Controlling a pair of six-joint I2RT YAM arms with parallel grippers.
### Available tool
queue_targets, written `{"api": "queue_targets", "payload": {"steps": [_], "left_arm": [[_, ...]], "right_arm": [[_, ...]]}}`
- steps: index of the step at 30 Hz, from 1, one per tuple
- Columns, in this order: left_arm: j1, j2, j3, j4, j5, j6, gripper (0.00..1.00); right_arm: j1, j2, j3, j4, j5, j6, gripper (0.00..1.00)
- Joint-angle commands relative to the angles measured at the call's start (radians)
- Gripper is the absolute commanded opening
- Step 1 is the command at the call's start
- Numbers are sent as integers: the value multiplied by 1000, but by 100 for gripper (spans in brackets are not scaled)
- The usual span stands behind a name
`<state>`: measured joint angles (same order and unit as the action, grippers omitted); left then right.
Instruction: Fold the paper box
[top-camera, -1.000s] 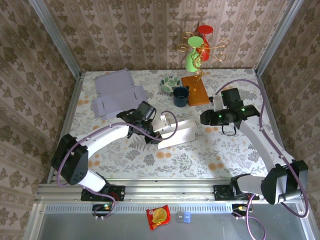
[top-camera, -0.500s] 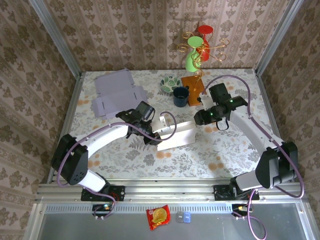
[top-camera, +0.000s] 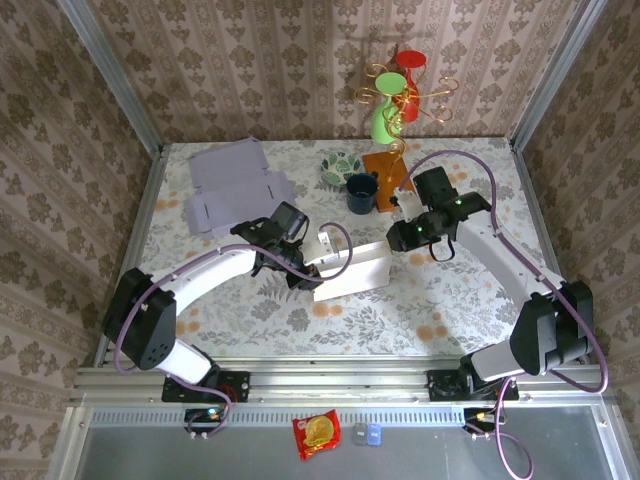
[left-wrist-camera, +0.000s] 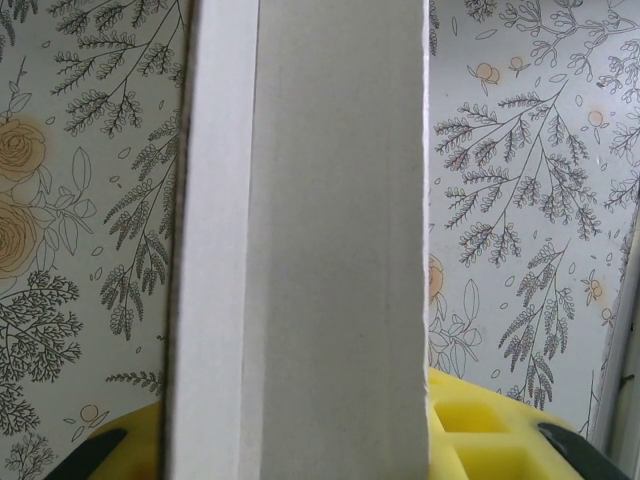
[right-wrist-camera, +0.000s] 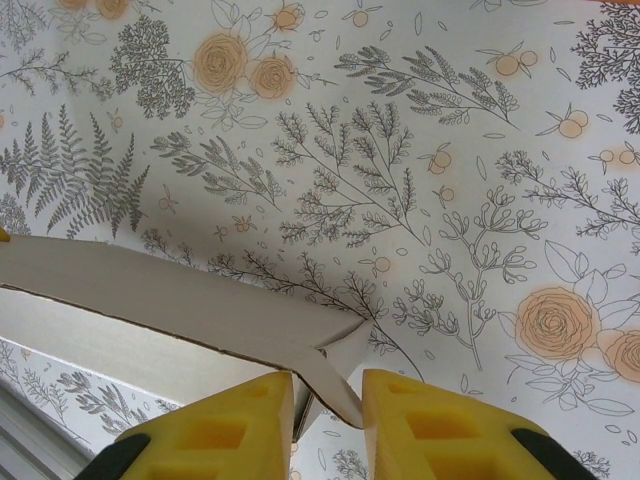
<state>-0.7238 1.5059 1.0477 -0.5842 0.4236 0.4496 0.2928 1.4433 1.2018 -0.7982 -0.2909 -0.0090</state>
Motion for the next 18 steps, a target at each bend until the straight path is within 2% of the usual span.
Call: {"api": "queue_targets", "payload": {"steps": [1, 18], "left_arm": [[8, -3, 3, -12, 32, 24, 19], [10, -3, -2, -2, 29, 15, 19]], "right_arm": [[8, 20, 15, -29, 18, -24, 25], [38, 25, 14, -12, 80, -6, 12]]}}
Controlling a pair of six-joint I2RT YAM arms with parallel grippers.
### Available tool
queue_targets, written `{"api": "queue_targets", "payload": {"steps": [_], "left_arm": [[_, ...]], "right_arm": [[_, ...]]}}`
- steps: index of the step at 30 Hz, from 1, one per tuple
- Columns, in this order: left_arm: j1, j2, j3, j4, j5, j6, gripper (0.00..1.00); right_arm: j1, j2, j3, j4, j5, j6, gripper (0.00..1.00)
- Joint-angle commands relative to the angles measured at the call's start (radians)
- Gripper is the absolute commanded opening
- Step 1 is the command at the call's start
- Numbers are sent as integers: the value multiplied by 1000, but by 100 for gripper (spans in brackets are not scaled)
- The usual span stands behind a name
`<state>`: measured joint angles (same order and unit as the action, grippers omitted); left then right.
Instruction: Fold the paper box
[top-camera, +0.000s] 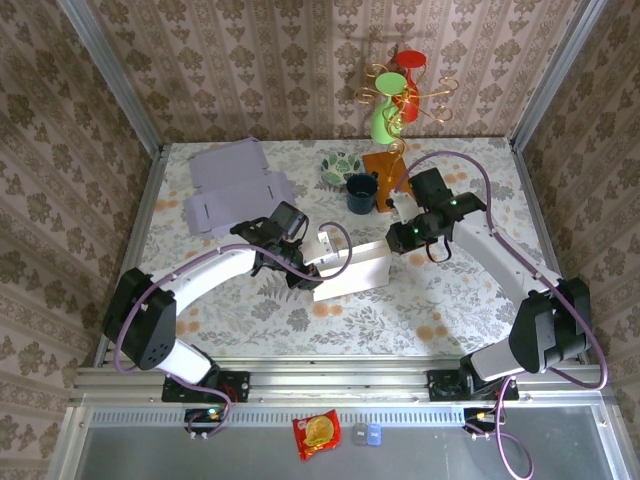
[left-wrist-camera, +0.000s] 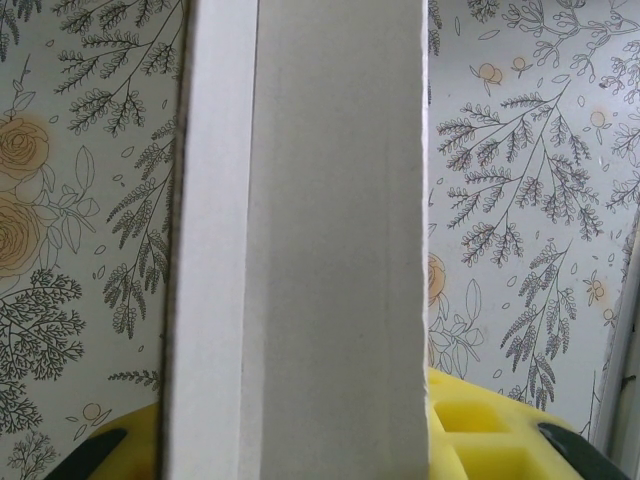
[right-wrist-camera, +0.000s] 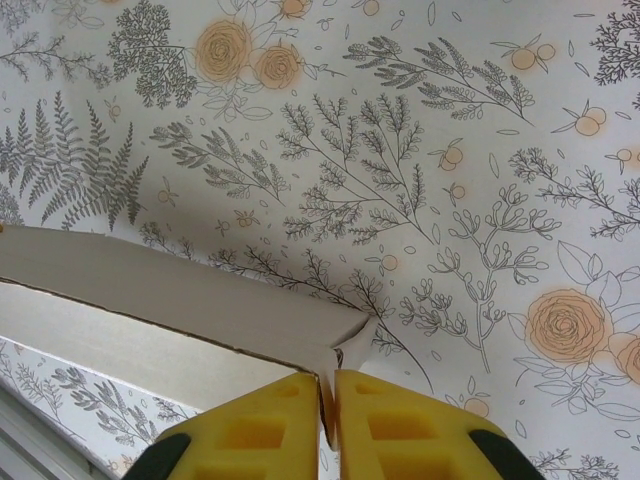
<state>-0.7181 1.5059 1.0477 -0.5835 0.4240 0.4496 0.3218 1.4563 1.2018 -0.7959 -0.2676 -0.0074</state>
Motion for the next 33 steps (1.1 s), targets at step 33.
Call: {"api": "queue_targets", "payload": {"steps": [33], "left_arm": [[4, 11, -9, 63, -60, -86, 20]], "right_arm": [[83, -125, -117, 89, 78, 288, 0]]}}
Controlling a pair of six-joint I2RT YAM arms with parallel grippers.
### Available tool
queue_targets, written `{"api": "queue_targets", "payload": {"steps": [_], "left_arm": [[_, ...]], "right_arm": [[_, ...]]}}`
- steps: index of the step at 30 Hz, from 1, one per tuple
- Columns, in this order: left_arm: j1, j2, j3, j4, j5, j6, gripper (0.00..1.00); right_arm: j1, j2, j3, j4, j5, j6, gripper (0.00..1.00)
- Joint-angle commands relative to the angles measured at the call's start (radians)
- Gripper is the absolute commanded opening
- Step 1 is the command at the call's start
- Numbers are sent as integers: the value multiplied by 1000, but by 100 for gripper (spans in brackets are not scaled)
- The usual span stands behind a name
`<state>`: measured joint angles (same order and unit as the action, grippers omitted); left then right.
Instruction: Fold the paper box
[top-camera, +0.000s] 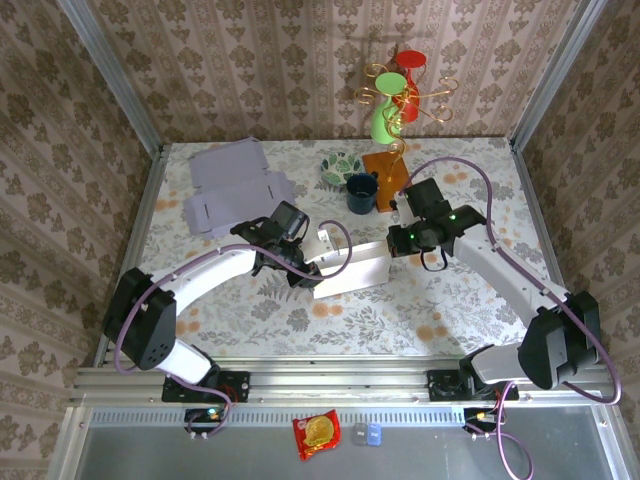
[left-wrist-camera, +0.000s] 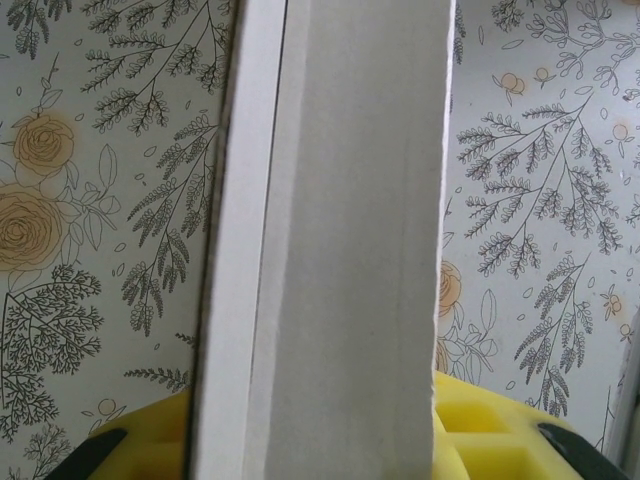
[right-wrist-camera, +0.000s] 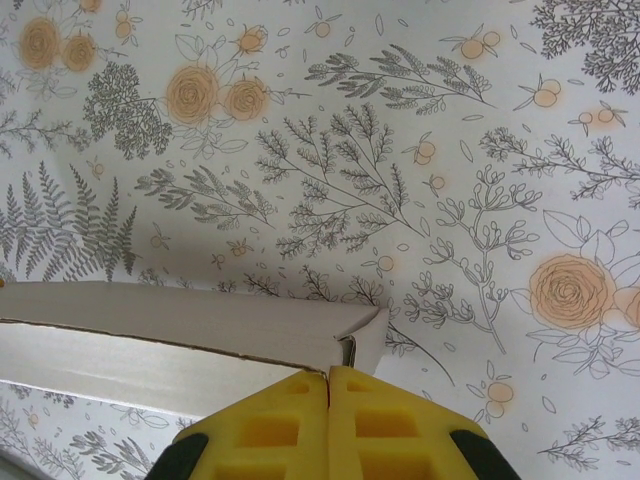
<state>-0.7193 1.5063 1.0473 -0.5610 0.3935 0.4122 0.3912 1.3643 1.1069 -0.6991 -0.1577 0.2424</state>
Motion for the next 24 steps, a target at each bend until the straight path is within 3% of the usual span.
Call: {"api": "queue_targets", "payload": {"steps": [1, 12, 19, 24], "left_arm": [[4, 10, -10, 41, -30, -50, 20], [5, 11, -13, 54, -43, -60, 22], [6, 13, -22, 69, -43, -77, 23], [6, 3, -30, 86, -49, -110, 30]], "right_arm": [[15, -35, -28, -5, -30, 45, 0], [14, -62, -52, 1, -2, 66, 0], [44, -146, -194, 101, 45, 34, 0], [87, -209, -274, 182, 98, 41, 0]]}}
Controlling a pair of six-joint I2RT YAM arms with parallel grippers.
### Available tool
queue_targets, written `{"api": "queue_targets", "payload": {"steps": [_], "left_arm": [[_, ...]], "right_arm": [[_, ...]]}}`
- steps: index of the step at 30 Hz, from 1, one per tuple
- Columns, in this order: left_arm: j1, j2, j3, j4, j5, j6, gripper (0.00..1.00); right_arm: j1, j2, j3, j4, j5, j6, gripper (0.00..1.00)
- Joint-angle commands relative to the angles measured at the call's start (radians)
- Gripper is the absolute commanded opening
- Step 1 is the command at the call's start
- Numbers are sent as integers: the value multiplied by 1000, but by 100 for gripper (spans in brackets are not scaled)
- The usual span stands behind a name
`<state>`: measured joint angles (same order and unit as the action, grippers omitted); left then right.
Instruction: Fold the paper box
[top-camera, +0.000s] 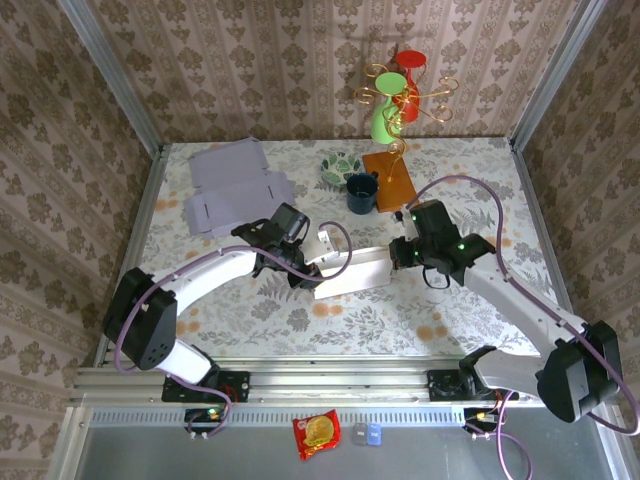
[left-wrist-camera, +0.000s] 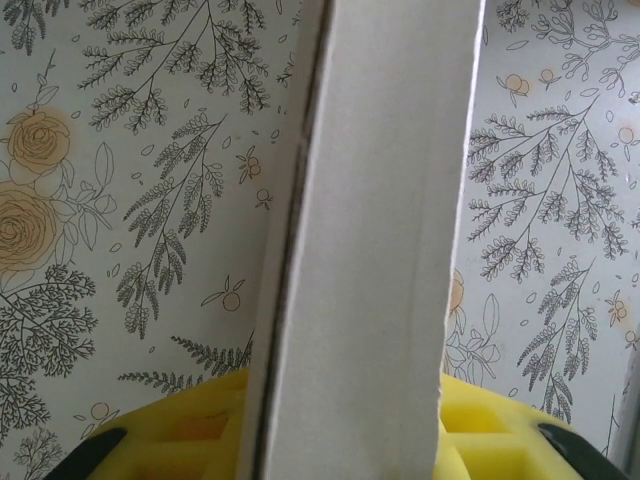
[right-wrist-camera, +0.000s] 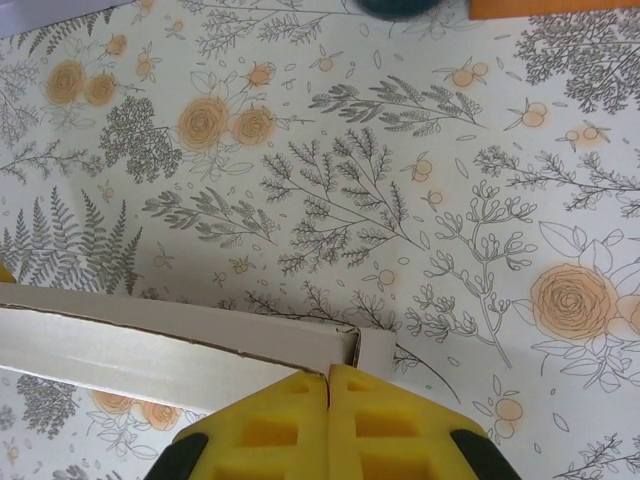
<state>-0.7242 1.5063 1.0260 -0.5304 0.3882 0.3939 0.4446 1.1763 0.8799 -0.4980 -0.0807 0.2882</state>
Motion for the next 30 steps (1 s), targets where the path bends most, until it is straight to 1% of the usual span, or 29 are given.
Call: {"api": "queue_targets", "payload": {"steps": [1, 3, 5, 10, 11, 14, 16, 18, 22, 26, 28, 30], "left_arm": [[11, -2, -14, 60, -47, -101, 32], [12, -20, -24, 71, -53, -121, 36], [12, -44, -38, 88, -61, -144, 44], [14, -114, -82, 137, -100, -215, 49], [14, -129, -91, 151, -102, -233, 50], [12, -174, -130, 197, -126, -284, 60], [9, -207, -154, 226, -137, -306, 63], [-1, -242, -183, 255, -172, -323, 66], [-9, -307, -205, 268, -240, -369, 65], [-7, -396, -218, 282, -296, -445, 62], [-6, -420, -200, 249, -316, -472, 59], [5, -420, -164, 173, -307, -492, 57]], "right_arm": [[43, -32, -54, -9, 39, 2, 0], [56, -52, -62, 1, 57, 12, 0], [64, -62, -58, -3, 79, 22, 0], [90, -72, -55, -10, 116, 34, 0], [96, -73, -57, -12, 126, 38, 0], [116, -78, -60, -13, 157, 56, 0], [128, -84, -63, -14, 182, 70, 0], [139, -89, -59, -17, 203, 83, 0], [160, -101, -58, -23, 233, 101, 0], [171, -106, -67, -19, 245, 122, 0], [175, -102, -66, -13, 246, 137, 0], [181, -93, -62, -11, 246, 148, 0]]}}
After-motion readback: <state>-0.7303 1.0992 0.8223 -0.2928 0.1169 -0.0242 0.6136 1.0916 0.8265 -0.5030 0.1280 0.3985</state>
